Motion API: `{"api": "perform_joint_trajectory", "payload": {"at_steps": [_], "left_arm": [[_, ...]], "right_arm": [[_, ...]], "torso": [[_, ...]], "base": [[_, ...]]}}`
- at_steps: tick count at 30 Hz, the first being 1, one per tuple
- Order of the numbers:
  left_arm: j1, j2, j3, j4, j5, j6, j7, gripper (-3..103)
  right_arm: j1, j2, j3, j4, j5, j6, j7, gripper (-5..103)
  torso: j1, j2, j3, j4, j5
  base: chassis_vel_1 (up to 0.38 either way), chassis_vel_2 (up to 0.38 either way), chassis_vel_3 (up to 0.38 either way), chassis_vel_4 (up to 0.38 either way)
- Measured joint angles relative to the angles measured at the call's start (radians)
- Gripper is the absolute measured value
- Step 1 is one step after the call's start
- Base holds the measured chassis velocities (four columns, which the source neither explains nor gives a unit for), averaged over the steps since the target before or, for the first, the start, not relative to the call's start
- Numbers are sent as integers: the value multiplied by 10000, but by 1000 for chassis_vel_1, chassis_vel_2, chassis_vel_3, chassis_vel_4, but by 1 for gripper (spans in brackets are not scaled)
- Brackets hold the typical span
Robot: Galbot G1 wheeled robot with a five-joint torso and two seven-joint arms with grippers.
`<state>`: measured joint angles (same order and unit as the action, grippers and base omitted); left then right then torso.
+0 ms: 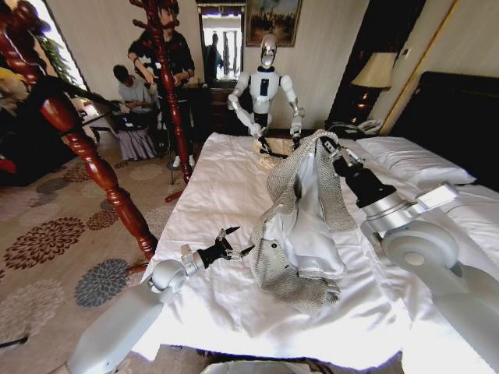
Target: Pick up the clothes from the bed and hang them on the clothes hanger.
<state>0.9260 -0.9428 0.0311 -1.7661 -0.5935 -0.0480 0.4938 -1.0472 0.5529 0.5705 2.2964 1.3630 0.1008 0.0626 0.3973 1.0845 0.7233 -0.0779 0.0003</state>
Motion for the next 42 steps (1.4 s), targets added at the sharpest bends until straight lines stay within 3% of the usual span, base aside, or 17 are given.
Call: {"api": "perform_joint_trajectory", "payload": {"at_steps": [5,8,9,11,15,17,19,21,24,29,34,37,42], "left_arm": [[-104,-447,228,346,68,40,161,75],[-115,-512,274,420,95,40,165,70],[-125,-549,298,469,98,36,166,58],[-130,-560,300,485,98,31,166,58],[-105,-570,263,436,94,-115,-24,37],[-102,-569,249,424,93,-139,-61,37],[-102,-574,171,377,89,-185,-139,21],[-101,-575,133,343,81,-190,-152,21],[-42,-499,-114,13,-97,-188,-194,5],[110,-327,-681,-522,-505,-118,-276,2],[278,223,-1769,-1551,-1493,90,-415,2],[450,1013,-2755,-2467,-2219,235,-616,2],[706,1967,-4104,-3482,-3203,395,-889,2]], "right_arm": [[37,60,-3,-82,-33,-20,1,2],[41,79,-3,-100,-37,-23,1,2],[45,125,-5,-111,-46,-29,2,2],[47,169,-9,-118,-58,-35,2,2],[48,316,-27,-161,-149,-49,6,2],[50,321,-31,-172,-157,-49,6,2],[106,334,-52,-209,-166,-53,6,2],[133,335,-60,-223,-167,-53,6,2],[190,334,-83,-258,-173,-54,2,2],[185,379,-1,-270,-173,-46,6,2],[-78,303,481,-59,-53,-96,233,2],[-426,84,1022,142,-158,-568,831,2],[-905,-156,1781,545,26,-680,1015,2]], "torso": [[0,0,0,-2,0],[0,0,0,-1,-2],[0,0,0,-1,-3],[0,0,0,-1,-1],[0,0,0,-1,-2],[0,0,0,-1,-2],[0,1,0,-2,-1],[0,1,0,-2,-2],[0,1,0,-3,-2],[0,1,0,-2,-2],[0,1,0,-2,-4],[0,1,0,-2,-3],[0,1,0,-1,-2]], "base": [[0,0,0,0],[0,0,0,0],[0,0,0,0],[0,0,0,0],[0,0,0,0],[0,0,0,0],[0,0,0,0],[0,0,0,0],[0,0,0,0],[0,0,0,0],[0,0,0,0],[0,0,0,0],[0,0,0,0]]}}
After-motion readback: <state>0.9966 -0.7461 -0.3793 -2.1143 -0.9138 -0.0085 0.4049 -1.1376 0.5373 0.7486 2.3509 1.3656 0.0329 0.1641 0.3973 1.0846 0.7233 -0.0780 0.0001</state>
